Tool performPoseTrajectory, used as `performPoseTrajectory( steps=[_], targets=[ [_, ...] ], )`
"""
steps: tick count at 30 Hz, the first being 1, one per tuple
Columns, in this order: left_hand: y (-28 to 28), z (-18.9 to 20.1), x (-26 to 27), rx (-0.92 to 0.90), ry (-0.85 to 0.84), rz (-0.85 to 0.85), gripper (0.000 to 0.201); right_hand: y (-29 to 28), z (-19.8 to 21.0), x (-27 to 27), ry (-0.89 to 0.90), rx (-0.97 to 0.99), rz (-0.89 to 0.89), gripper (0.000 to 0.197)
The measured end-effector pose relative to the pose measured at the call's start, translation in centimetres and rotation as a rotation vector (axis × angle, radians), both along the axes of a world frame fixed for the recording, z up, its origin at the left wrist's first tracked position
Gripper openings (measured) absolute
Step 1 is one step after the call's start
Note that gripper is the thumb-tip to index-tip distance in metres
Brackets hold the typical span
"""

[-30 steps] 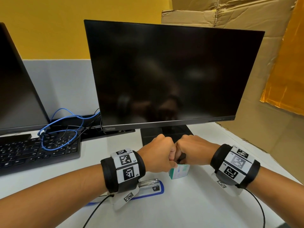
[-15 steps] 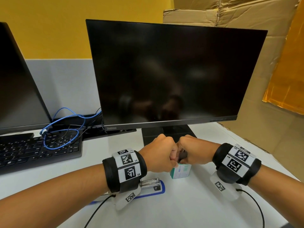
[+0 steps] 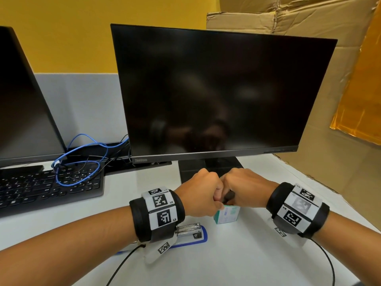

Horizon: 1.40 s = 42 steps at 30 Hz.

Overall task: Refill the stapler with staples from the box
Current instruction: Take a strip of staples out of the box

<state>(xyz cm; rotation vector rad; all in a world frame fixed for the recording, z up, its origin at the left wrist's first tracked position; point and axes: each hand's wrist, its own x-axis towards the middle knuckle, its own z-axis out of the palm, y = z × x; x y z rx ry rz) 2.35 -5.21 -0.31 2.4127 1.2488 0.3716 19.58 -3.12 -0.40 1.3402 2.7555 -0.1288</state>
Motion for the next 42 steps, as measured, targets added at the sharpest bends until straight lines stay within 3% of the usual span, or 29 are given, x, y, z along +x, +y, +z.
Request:
performPoseTrajectory(
  steps=[5,13,19,22,28,33,38,42],
  targets=[
    [0.0,0.1,0.0,0.002,-0.005,-0.006,0.016,0.1,0.4,-0.5,-0.067,-0.018,-0.001,0.029],
    [-0.2,0.3,0.0,0.009,0.021,-0.007,0.013,-0.2,1.6,0.6,0.079,-0.118,0.004,0.015],
    [0.1,-0.4,-0.1,-0.057,-0.01,0.049,0.059,-0.5,2.5,1.4,0.262,-0.118,-0.038,0.014],
    [0.2,-0.4,-0.2,-0.051,-0.019,0.062,0.068,-0.8,2.7,1.3,0.298,-0.082,-0.055,0.015],
    [0.0,0.3,-0.5,0.082,-0.075,0.102,0.062,-1.5,3.9,1.2,0.469,0.031,-0.111,0.016],
    [0.4,0.5,-0.5,0.016,-0.158,0.107,0.06,-2.0,4.0,1.2,0.601,-0.098,-0.229,0.009],
    [0.4,-0.3,0.0,-0.015,-0.255,0.054,0.048,-2.4,3.0,1.1,0.614,-0.134,-0.207,0.008],
    [0.5,-0.4,-0.1,-0.022,-0.234,0.034,0.053,-2.3,2.9,1.4,0.602,-0.13,-0.209,0.007]
  ],
)
